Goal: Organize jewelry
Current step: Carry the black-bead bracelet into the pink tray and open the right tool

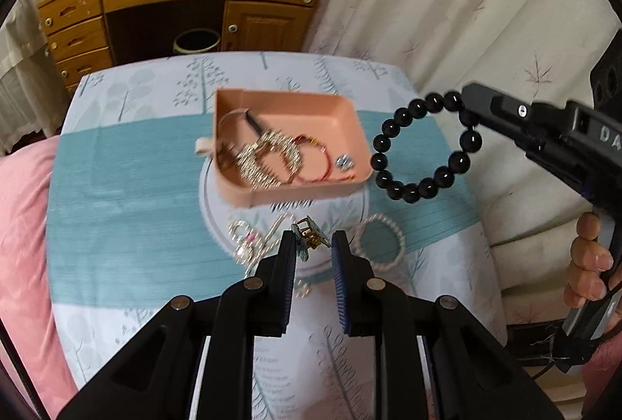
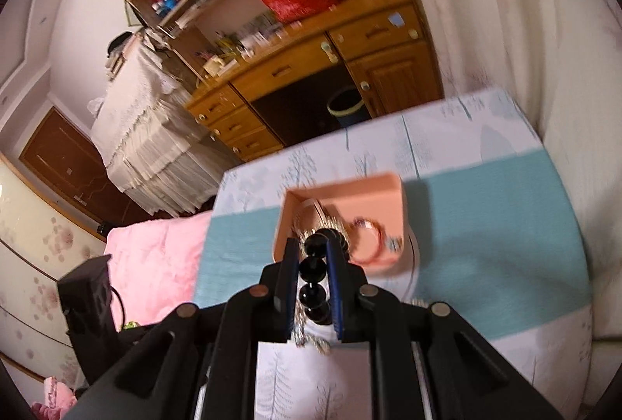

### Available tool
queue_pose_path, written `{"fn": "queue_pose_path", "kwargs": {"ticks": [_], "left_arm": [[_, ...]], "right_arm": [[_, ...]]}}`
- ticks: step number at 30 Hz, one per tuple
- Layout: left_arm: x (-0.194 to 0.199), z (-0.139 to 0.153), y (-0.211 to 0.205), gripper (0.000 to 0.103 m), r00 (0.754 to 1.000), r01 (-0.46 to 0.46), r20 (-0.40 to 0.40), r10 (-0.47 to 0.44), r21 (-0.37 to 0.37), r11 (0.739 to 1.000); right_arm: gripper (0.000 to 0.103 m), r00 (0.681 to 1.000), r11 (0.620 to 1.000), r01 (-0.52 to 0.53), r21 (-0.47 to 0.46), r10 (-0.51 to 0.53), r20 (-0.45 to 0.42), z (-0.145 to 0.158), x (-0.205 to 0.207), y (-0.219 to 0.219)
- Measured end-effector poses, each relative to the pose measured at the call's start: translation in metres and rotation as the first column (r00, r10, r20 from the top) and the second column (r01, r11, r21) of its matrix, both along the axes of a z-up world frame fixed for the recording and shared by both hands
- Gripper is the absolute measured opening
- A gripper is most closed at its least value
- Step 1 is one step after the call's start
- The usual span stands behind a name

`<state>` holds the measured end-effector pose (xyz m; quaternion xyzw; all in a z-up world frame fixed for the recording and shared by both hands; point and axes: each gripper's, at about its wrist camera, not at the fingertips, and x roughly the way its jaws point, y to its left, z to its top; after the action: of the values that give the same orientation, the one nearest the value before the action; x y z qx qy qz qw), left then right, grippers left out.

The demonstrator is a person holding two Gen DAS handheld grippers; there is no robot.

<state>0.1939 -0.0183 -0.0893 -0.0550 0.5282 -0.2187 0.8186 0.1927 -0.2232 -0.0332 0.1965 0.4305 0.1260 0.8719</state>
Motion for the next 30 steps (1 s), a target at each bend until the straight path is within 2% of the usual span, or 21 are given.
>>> {"fn": "queue_pose_path", "kwargs": {"ticks": [5, 6, 7, 8, 11, 16, 17, 18, 19, 21, 24, 29, 30], "left_arm": [[0.024, 0.002, -0.013, 0.016, 0.999, 0.003, 0.039, -0.001, -0.046, 0.999], [0.029, 0.001, -0.015, 0.016, 0.999, 0.000, 0.044, 0.002, -0.053, 0.999], [0.034, 0.000, -0.017, 0.016, 0.999, -0.003, 0.048, 0.006, -0.062, 0.998], [0.040, -0.002, -0.018, 0.016, 0.999, -0.010, 0.050, 0.014, -0.072, 0.997], [0.057, -0.008, -0.023, 0.016, 0.998, -0.026, 0.052, 0.030, -0.088, 0.996], [0.074, -0.017, -0.026, 0.018, 0.998, -0.048, 0.036, 0.052, -0.098, 0.994], [0.077, -0.020, -0.027, 0.020, 0.999, -0.050, 0.014, 0.052, -0.093, 0.994], [0.080, -0.022, -0.028, 0.032, 0.998, -0.055, -0.010, 0.055, -0.087, 0.995], [0.082, -0.024, -0.029, 0.052, 0.998, -0.059, -0.027, 0.057, -0.084, 0.995], [0.082, -0.027, -0.029, 0.068, 0.997, -0.070, -0.041, 0.067, -0.089, 0.994], [0.078, -0.028, -0.026, 0.070, 0.996, -0.080, -0.052, 0.076, -0.082, 0.993], [0.071, -0.028, -0.018, 0.073, 0.989, -0.132, -0.073, 0.131, -0.004, 0.991], [0.070, -0.028, -0.015, 0.077, 0.987, -0.146, -0.070, 0.147, 0.012, 0.989]], "right_arm": [[0.014, 0.997, 0.999, -0.032, -0.029, 0.034, 0.070, 0.013, 0.018, 0.002], [0.013, 0.996, 0.999, -0.034, -0.040, 0.037, 0.081, 0.014, 0.022, 0.002], [0.006, 0.995, 0.998, -0.040, -0.045, 0.044, 0.093, 0.015, 0.026, 0.002], [0.006, 0.993, 0.998, -0.045, -0.049, 0.050, 0.103, 0.016, 0.031, 0.001], [0.006, 0.992, 0.996, -0.047, -0.070, 0.055, 0.113, 0.016, 0.041, 0.000], [0.006, 0.993, 0.992, -0.075, -0.101, 0.084, 0.082, 0.007, 0.056, 0.001], [0.006, 0.993, 0.992, -0.080, -0.102, 0.088, 0.075, 0.005, 0.057, 0.001], [0.006, 0.994, 0.991, -0.086, -0.102, 0.092, 0.061, 0.001, 0.058, 0.002], [0.006, 0.995, 0.991, -0.088, -0.102, 0.093, 0.046, -0.001, 0.058, 0.002], [0.006, 0.996, 0.992, -0.081, -0.096, 0.083, 0.020, -0.006, 0.059, 0.000], [0.006, 0.998, 0.996, -0.068, -0.066, 0.067, -0.015, -0.012, 0.059, -0.007], [0.007, 0.998, 0.998, -0.042, -0.051, 0.039, -0.054, -0.014, 0.055, -0.020], [0.007, 0.998, 0.998, -0.040, -0.053, 0.037, -0.060, -0.013, 0.054, -0.022]]}}
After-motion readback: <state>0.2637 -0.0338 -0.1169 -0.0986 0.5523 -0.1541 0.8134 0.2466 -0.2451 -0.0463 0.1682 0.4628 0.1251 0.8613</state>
